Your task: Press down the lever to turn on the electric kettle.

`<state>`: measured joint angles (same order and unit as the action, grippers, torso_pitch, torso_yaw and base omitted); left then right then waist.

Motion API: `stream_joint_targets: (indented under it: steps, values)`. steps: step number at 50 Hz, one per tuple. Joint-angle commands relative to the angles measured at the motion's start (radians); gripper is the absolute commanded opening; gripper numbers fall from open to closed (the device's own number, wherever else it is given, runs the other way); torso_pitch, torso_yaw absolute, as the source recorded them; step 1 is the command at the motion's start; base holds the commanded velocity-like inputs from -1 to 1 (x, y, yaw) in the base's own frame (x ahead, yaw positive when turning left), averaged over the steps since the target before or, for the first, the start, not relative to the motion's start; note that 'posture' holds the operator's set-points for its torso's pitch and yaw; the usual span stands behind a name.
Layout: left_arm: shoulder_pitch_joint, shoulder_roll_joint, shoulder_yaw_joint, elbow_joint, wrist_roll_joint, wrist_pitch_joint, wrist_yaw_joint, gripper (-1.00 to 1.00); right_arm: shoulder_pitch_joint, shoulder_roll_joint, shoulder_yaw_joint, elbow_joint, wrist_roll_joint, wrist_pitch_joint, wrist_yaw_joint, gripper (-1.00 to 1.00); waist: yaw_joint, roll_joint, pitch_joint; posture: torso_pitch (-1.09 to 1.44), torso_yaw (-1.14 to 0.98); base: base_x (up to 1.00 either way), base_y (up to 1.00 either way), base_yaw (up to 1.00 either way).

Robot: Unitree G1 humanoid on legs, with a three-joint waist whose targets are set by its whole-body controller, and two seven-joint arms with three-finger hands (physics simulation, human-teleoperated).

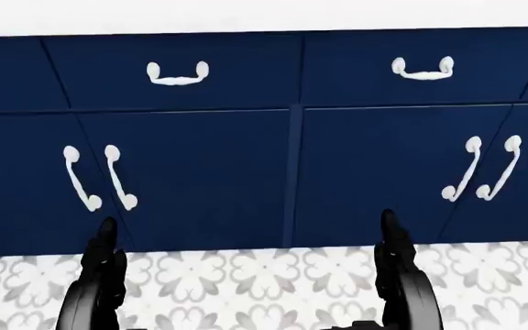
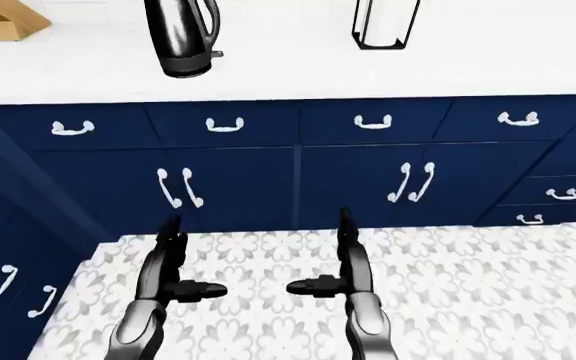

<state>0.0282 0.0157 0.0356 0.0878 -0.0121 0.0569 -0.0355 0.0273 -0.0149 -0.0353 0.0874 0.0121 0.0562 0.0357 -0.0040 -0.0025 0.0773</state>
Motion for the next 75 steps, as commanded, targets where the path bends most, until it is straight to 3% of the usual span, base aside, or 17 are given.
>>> stream_joint_targets:
  steps: [1,3,4,5,7,8,12,19,34,54,55,56,62,68,71,74,75]
  values:
    - [-0.030,0.005,0.003,-0.095,-0.001,-0.052,0.001,1.00,-0.026,-0.002,0.005,-0.127,-0.005,-0.027,-0.008,1.00,-0.002,-0.008,-0.001,0.00,0.00,0.00,0.00,0.00]
    - [-0.024,0.007,0.003,-0.119,0.005,-0.036,0.004,1.00,-0.030,0.000,0.012,-0.172,-0.014,0.005,-0.012,1.00,0.008,-0.002,-0.063,0.00,0.00,0.00,0.00,0.00]
    - [-0.024,0.007,0.004,-0.125,0.006,-0.032,0.003,1.00,-0.033,-0.001,0.011,-0.183,-0.015,0.015,-0.012,1.00,0.009,-0.001,-0.053,0.00,0.00,0.00,0.00,0.00]
    - [-0.025,0.007,0.006,-0.129,0.007,-0.027,0.004,1.00,-0.036,-0.001,0.012,-0.197,-0.017,0.026,-0.013,1.00,0.007,-0.006,-0.017,0.00,0.00,0.00,0.00,0.00]
    - [-0.042,0.019,0.000,-0.328,0.032,0.135,0.015,1.00,-0.106,-0.020,0.017,-0.383,-0.046,0.212,-0.017,1.00,0.008,-0.007,-0.070,0.00,0.00,0.00,0.00,0.00]
    - [-0.046,0.018,0.002,-0.347,0.037,0.151,0.012,1.00,-0.113,-0.019,0.016,-0.406,-0.053,0.234,-0.013,1.00,0.009,-0.007,-0.081,0.00,0.00,0.00,0.00,0.00]
    - [-0.050,0.013,0.006,-0.379,0.048,0.177,0.007,1.00,-0.139,-0.017,0.013,-0.445,-0.068,0.280,-0.002,1.00,0.010,-0.005,-0.075,0.00,0.00,0.00,0.00,0.00]
    - [-0.083,0.017,0.007,-0.468,0.067,0.260,0.001,1.00,-0.197,-0.022,0.008,-0.508,-0.081,0.360,0.009,1.00,0.010,-0.003,-0.094,0.00,0.00,0.00,0.00,0.00]
    - [-0.161,0.038,0.034,-0.648,0.097,0.431,-0.015,1.00,-0.295,-0.041,0.001,-0.683,-0.103,0.548,0.020,1.00,0.009,0.000,-0.087,0.00,0.00,0.00,0.00,0.00]
    - [-0.202,0.045,0.037,-0.703,0.107,0.493,-0.011,1.00,-0.349,-0.053,0.003,-0.717,-0.124,0.600,0.028,1.00,0.010,0.000,-0.077,0.00,0.00,0.00,0.00,0.00]
    - [-0.207,0.047,0.038,-0.703,0.107,0.497,-0.011,1.00,-0.352,-0.055,0.003,-0.711,-0.130,0.596,0.030,1.00,0.007,0.006,-0.094,0.00,0.00,0.00,0.12,0.00]
    - [-0.207,0.047,0.039,-0.705,0.107,0.499,-0.011,1.00,-0.353,-0.054,0.002,-0.708,-0.133,0.595,0.030,1.00,0.006,0.000,-0.081,0.00,0.00,0.00,0.13,0.00]
    - [-0.206,0.048,0.040,-0.731,0.110,0.520,-0.013,1.00,-0.345,-0.048,0.005,-0.717,-0.144,0.598,0.034,1.00,0.003,0.048,-0.061,0.00,0.00,0.00,0.13,0.00]
    - [-0.207,0.049,0.041,-0.730,0.112,0.520,-0.014,1.00,-0.343,-0.044,0.009,-0.724,-0.148,0.598,0.036,1.00,-0.002,0.028,-0.068,0.00,0.00,0.00,0.14,0.00]
    - [-0.196,0.046,0.040,-0.717,0.112,0.498,-0.012,1.00,-0.342,-0.042,0.012,-0.719,-0.148,0.592,0.037,1.00,-0.001,-0.005,-0.062,0.00,0.00,0.00,0.14,0.00]
    - [-0.188,0.046,0.042,-0.720,0.110,0.493,-0.014,1.00,-0.346,-0.040,0.015,-0.723,-0.151,0.596,0.037,1.00,0.002,-0.060,-0.065,0.00,0.00,0.00,0.14,0.00]
    - [-0.194,0.048,0.048,-0.738,0.109,0.514,-0.015,1.00,-0.349,-0.039,0.017,-0.717,-0.152,0.592,0.038,1.00,-0.008,-0.021,-0.062,0.00,0.00,0.00,0.13,0.00]
